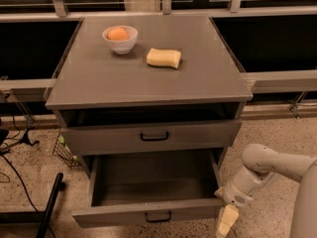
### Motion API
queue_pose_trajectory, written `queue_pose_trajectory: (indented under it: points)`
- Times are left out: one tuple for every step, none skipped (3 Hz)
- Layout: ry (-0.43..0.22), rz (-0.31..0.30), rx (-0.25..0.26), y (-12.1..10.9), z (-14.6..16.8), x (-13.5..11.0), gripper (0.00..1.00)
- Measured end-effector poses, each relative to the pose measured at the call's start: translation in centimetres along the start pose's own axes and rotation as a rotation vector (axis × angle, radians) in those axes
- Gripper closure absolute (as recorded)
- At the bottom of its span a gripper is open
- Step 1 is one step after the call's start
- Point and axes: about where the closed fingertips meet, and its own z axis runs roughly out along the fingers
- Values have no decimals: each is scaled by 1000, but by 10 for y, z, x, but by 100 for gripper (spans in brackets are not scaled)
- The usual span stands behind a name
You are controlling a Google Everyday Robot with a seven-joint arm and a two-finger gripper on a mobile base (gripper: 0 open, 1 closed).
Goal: Open middle drawer
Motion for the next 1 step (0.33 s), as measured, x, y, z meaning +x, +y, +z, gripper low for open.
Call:
queue_pose_trajectory:
  points:
    - [0,0,0,0,0,0,0]
